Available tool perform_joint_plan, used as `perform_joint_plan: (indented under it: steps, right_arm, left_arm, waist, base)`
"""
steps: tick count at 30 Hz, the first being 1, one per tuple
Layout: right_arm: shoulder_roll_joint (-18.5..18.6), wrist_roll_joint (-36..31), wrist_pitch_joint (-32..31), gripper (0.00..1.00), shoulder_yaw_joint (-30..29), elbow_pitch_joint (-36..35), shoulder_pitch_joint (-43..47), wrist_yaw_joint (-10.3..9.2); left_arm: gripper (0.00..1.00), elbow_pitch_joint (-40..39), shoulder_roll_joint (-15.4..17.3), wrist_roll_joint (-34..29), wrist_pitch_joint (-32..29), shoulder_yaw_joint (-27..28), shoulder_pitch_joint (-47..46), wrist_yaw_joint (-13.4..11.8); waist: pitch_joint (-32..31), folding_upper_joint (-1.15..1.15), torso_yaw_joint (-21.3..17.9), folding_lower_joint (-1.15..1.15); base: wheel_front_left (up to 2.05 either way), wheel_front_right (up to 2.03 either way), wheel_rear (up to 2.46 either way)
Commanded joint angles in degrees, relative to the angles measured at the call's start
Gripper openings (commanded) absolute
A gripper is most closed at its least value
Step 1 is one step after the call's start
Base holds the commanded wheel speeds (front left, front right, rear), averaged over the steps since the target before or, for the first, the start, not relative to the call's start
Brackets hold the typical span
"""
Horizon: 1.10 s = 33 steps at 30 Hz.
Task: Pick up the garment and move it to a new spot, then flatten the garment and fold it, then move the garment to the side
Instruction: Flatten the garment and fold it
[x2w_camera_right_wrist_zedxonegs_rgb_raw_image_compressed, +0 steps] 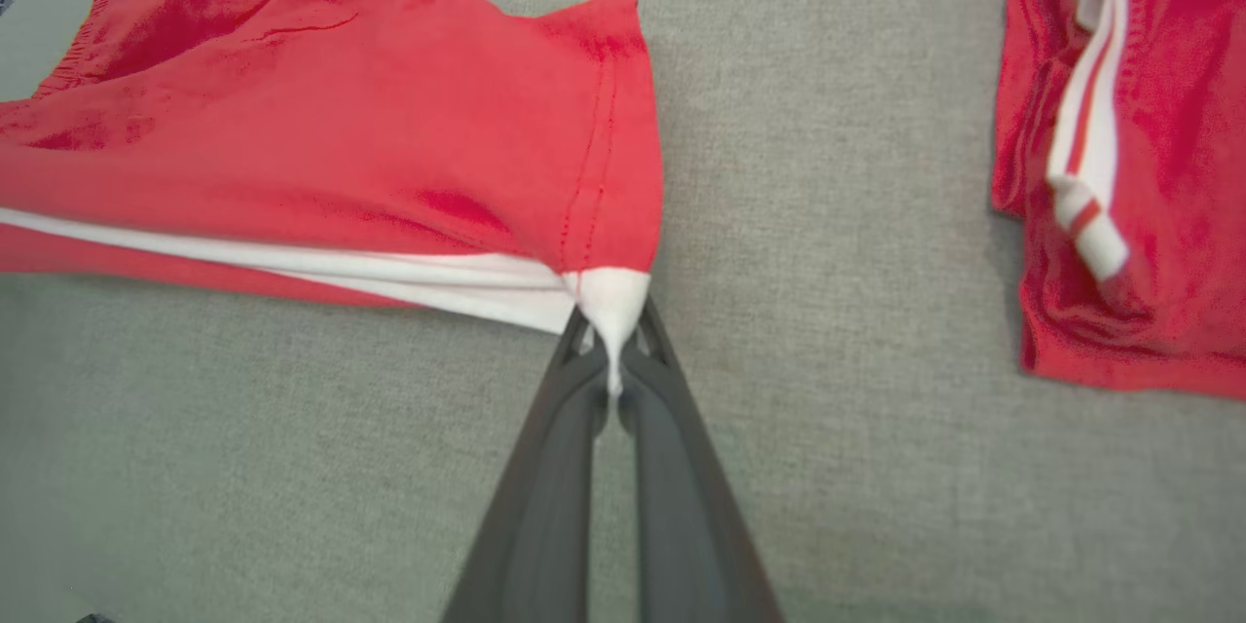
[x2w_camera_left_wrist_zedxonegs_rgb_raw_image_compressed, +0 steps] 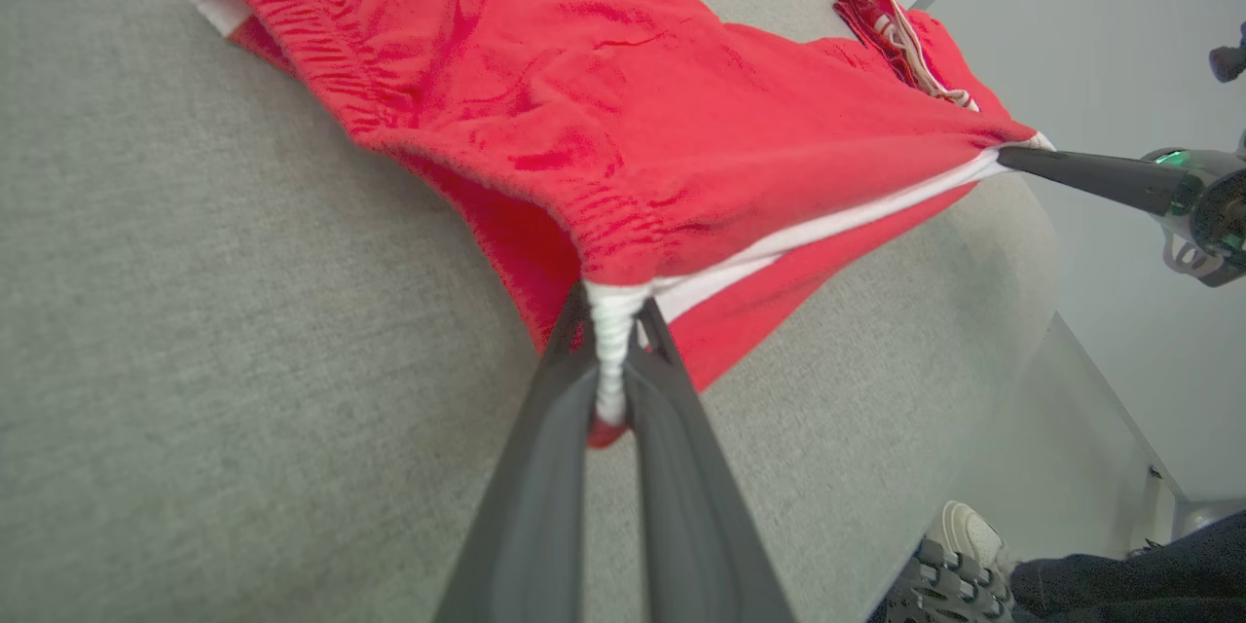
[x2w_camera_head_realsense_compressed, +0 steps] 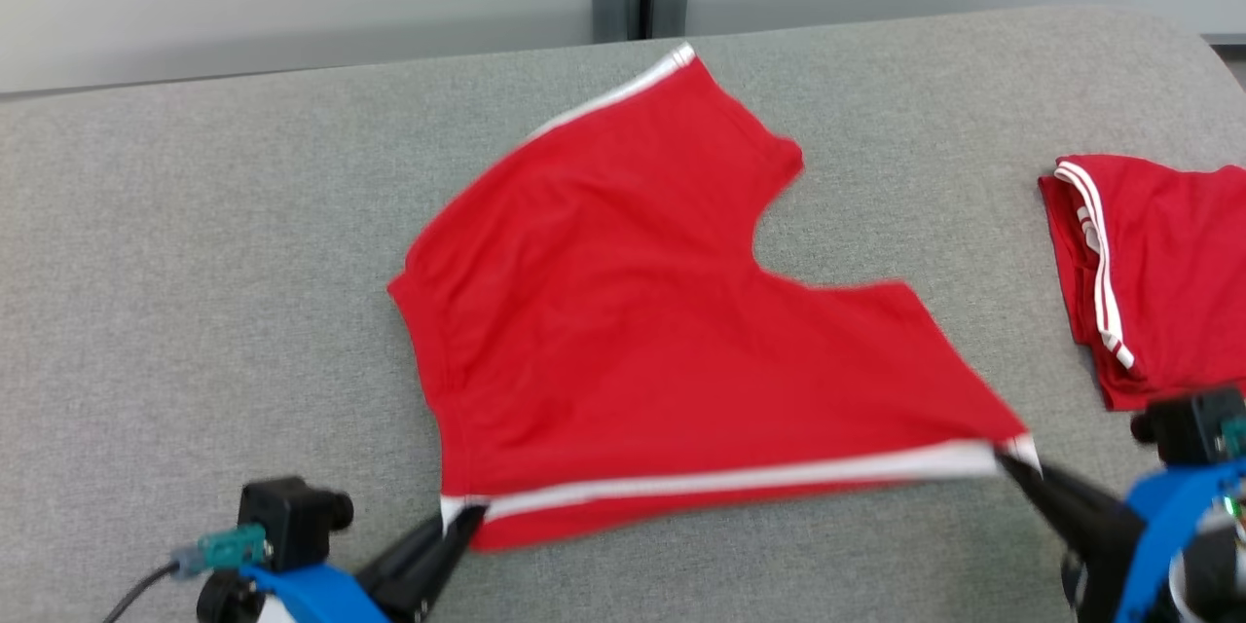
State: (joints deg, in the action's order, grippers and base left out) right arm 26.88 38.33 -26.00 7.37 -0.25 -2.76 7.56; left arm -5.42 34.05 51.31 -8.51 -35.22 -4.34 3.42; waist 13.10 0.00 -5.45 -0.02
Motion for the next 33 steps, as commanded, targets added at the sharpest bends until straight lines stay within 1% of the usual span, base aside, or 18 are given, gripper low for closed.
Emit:
perform_joint_plan:
  steps: [1,4,6,8,10,11,12,14,16,19,23,27,30,33]
  right_arm:
    - [-0.61,-0.55,-2.60,0.00,-2.10,-2.43,3.19,-0.12]
    - [-3.61,-2.87,-10.99,0.00,-8.25,-12.26,10.73,-0.09]
    - [-6.08,-4.85,-14.79,0.00,-11.89,-18.57,13.29,-0.07]
    - [-8.01,-6.67,-16.85,0.00,-14.30,-23.37,12.80,-0.07]
    - [-7.94,-8.43,-18.42,0.00,-14.90,-25.78,10.18,-0.07]
    - [-8.00,-8.65,-18.96,0.00,-14.55,-26.11,8.19,-0.07]
    - [-7.30,-9.20,-19.44,0.00,-14.09,-25.77,6.11,-0.07]
    - [-5.65,-9.96,-19.74,0.00,-12.28,-24.12,0.96,-0.07]
    - [-4.42,-10.48,-18.65,0.00,-10.48,-21.23,-4.92,-0.07]
    - [-2.84,-11.22,-16.19,0.00,-7.11,-15.38,-13.84,-0.07]
    - [-0.98,-12.03,-11.93,0.00,-2.86,-6.47,-24.25,-0.07]
    - [-0.11,-11.44,-8.96,0.00,0.66,2.32,-32.36,-0.07]
    - [0.21,-11.57,-6.40,0.00,2.62,7.86,-37.89,-0.07]
    - [0.25,-11.88,-4.98,0.00,4.56,12.64,-42.42,-0.07]
  left_arm:
    - [0.00,-2.05,1.51,0.58,-1.02,0.40,1.33,-1.13]
    - [0.00,-9.78,3.18,2.92,-3.97,0.07,5.44,-3.64]
    - [0.00,-13.72,3.68,4.09,-4.65,0.70,6.72,-5.06]
    - [0.00,-16.19,3.20,5.63,-4.39,1.57,7.48,-6.12]
    - [0.00,-16.76,3.37,5.40,-4.41,2.43,6.45,-6.64]
    - [0.00,-16.63,3.21,5.28,-4.40,2.70,5.52,-6.89]
    - [0.00,-16.44,2.53,5.32,-4.25,2.80,4.54,-6.85]
    - [0.00,-15.49,0.96,6.28,-3.95,3.23,2.75,-6.77]
    - [0.00,-13.69,-0.86,6.65,-3.02,4.37,0.06,-6.55]
    - [0.00,-9.47,-3.55,6.44,-1.96,4.89,-4.41,-5.99]
    - [0.00,-2.17,-8.31,6.61,-0.35,4.87,-10.60,-4.75]
    - [0.00,5.89,-12.37,5.35,1.68,4.62,-16.96,-3.28]
    - [0.00,10.86,-15.24,4.83,3.83,4.60,-20.62,-2.42]
    - [0.00,14.90,-17.14,4.07,5.39,4.31,-23.25,-1.54]
  waist:
    - [-0.31,0.00,0.11,0.02]
    - [-0.51,0.00,0.43,0.02]
    - [-0.41,0.00,0.61,0.02]
    - [-0.12,0.00,0.76,0.02]
    - [0.39,0.00,0.81,0.02]
    - [0.70,0.00,0.83,0.02]
    - [1.05,0.00,0.90,0.02]
    - [1.94,0.00,1.23,0.02]
    - [3.05,0.00,2.09,0.02]
    - [5.19,0.00,3.56,0.02]
    - [8.22,0.00,6.62,0.02]
    - [10.69,0.00,9.89,0.02]
    - [12.57,0.00,11.61,0.02]
    - [14.26,0.00,13.13,0.02]
  base:
    - [0.00,0.00,0.00]
    - [0.00,0.00,0.00]
    - [0.00,0.00,0.00]
    - [0.00,0.00,0.00]
    - [0.00,0.00,0.00]
    - [0.00,0.00,0.00]
    - [0.00,0.00,0.00]
    - [0.00,0.00,0.00]
    - [0.00,0.00,0.00]
    - [0.00,0.00,0.00]
    - [0.00,0.00,0.00]
    - [0.00,0.00,0.00]
    - [0.00,0.00,0.00]
    - [0.00,0.00,0.00]
